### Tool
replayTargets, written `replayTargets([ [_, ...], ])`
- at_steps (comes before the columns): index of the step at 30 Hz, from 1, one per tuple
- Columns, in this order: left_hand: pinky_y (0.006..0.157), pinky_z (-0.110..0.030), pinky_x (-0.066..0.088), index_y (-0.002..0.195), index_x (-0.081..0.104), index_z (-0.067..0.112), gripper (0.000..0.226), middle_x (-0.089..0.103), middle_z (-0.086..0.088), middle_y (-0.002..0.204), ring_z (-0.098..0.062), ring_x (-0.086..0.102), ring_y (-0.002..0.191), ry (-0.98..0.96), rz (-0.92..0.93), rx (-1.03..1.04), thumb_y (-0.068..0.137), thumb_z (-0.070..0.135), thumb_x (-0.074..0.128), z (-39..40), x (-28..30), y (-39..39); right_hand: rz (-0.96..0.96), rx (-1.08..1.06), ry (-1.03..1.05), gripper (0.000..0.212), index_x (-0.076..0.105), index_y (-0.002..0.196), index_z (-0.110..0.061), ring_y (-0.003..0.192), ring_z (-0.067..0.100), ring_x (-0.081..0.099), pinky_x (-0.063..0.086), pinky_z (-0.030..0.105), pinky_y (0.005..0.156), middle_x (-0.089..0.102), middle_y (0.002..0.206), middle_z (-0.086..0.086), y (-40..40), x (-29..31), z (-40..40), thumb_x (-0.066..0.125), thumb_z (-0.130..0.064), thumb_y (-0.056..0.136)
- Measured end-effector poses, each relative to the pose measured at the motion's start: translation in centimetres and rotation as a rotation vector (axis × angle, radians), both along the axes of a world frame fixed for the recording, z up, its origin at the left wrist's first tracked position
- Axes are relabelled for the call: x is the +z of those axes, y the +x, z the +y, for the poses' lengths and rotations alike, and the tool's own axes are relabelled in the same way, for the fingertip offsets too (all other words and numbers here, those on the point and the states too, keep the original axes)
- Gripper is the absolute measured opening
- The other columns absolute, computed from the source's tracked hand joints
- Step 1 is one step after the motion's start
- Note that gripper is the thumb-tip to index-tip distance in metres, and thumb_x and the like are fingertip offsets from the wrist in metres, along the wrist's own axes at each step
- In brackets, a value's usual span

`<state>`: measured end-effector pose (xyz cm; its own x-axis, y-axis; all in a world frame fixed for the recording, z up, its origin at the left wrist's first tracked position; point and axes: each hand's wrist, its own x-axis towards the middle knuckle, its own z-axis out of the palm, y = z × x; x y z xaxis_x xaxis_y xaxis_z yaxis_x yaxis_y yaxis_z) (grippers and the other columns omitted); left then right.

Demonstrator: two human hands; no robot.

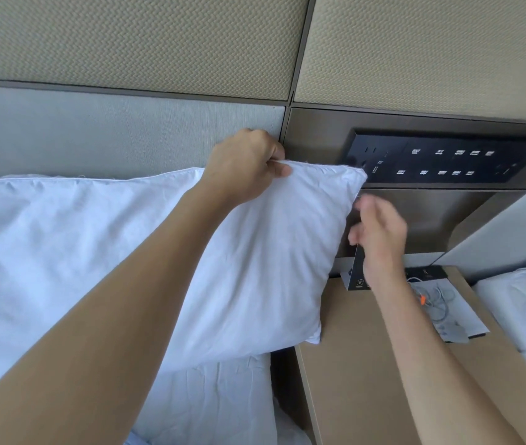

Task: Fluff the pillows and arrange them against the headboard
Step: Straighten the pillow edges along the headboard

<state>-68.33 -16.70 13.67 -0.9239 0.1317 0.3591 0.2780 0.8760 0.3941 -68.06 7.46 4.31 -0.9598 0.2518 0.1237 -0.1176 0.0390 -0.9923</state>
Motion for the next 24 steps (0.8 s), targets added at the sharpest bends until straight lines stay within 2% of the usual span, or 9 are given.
replayTargets([
  [3,0.071,-0.034,0.035,0.091,0.073,0.018,0.021,0.054,0.004,0.079,-0.03,0.06,0.099,-0.01,0.002,0.004,0.092,0.037,0.066,0.0,0.0,0.0,0.111,0.009,0.089,0.019,0.069,0.09,-0.007,0.046,0.013,0.042,0.036,0.023,0.048,0.052,0.054,-0.005,-1.6,3.5,-0.8,0.067,-0.025,0.091],
  [6,0.07,-0.033,0.035,0.091,0.072,0.017,0.022,0.055,0.005,0.08,-0.03,0.06,0.1,-0.021,0.003,0.005,0.093,0.038,0.065,-0.1,-0.1,0.0,0.149,0.002,0.16,0.014,0.073,0.086,-0.012,0.056,0.012,0.047,0.039,0.027,0.056,0.063,0.067,-0.001,-1.3,3.3,-1.1,0.07,-0.025,0.085],
  [9,0.07,-0.031,0.034,0.091,0.072,0.017,0.022,0.056,0.005,0.08,-0.031,0.061,0.1,-0.013,-0.002,0.007,0.092,0.038,0.065,-0.1,-0.1,0.1,0.173,0.022,0.224,0.007,0.074,0.086,-0.016,0.065,0.014,0.059,0.047,0.027,0.06,0.073,0.081,0.005,-1.2,3.7,-1.4,0.067,-0.015,0.084],
  [12,0.069,-0.031,0.035,0.09,0.072,0.017,0.024,0.067,-0.001,0.087,-0.031,0.061,0.1,-0.025,0.006,-0.001,0.091,0.04,0.066,-0.1,0.0,0.3,0.179,-0.039,0.263,0.011,0.069,0.077,-0.007,0.057,0.018,0.054,0.043,0.023,0.048,0.066,0.069,0.013,-1.9,4.1,-1.5,0.061,-0.006,0.084],
  [15,0.071,-0.033,0.039,0.093,0.074,0.021,0.02,0.073,-0.003,0.098,-0.031,0.062,0.102,-0.041,0.009,0.004,0.091,0.039,0.067,-0.1,-0.1,0.3,0.185,-0.085,0.271,0.01,0.069,0.077,-0.002,0.056,0.019,0.053,0.042,0.02,0.046,0.062,0.064,0.013,-2.4,4.3,-1.0,0.062,-0.006,0.084],
  [17,0.071,-0.033,0.041,0.092,0.074,0.023,0.013,0.072,-0.003,0.096,-0.032,0.063,0.1,-0.061,0.015,0.011,0.091,0.034,0.068,-0.1,-0.3,0.4,0.164,-0.091,0.229,0.011,0.068,0.074,-0.003,0.053,0.018,0.049,0.04,0.02,0.045,0.058,0.062,0.01,-2.8,4.3,-0.8,0.064,-0.005,0.084],
  [20,0.067,-0.032,0.035,0.084,0.068,0.021,0.008,0.061,0.0,0.083,-0.034,0.063,0.093,-0.1,-0.014,-0.005,0.091,0.024,0.067,-1.1,-0.4,0.8,0.13,-0.095,0.2,0.012,0.067,0.072,-0.005,0.047,0.012,0.045,0.038,0.019,0.046,0.055,0.058,0.007,-3.4,4.5,-0.7,0.067,-0.005,0.084],
  [24,0.066,-0.033,0.035,0.087,0.068,0.017,0.009,0.065,-0.013,0.087,-0.039,0.062,0.09,-0.218,-0.037,0.095,0.092,0.025,0.066,-6.2,-1.1,3.3,0.102,-0.081,0.161,0.019,0.066,0.067,-0.012,0.047,0.01,0.043,0.038,0.02,0.046,0.055,0.058,0.005,-3.6,4.5,-0.4,0.068,-0.004,0.083],
])
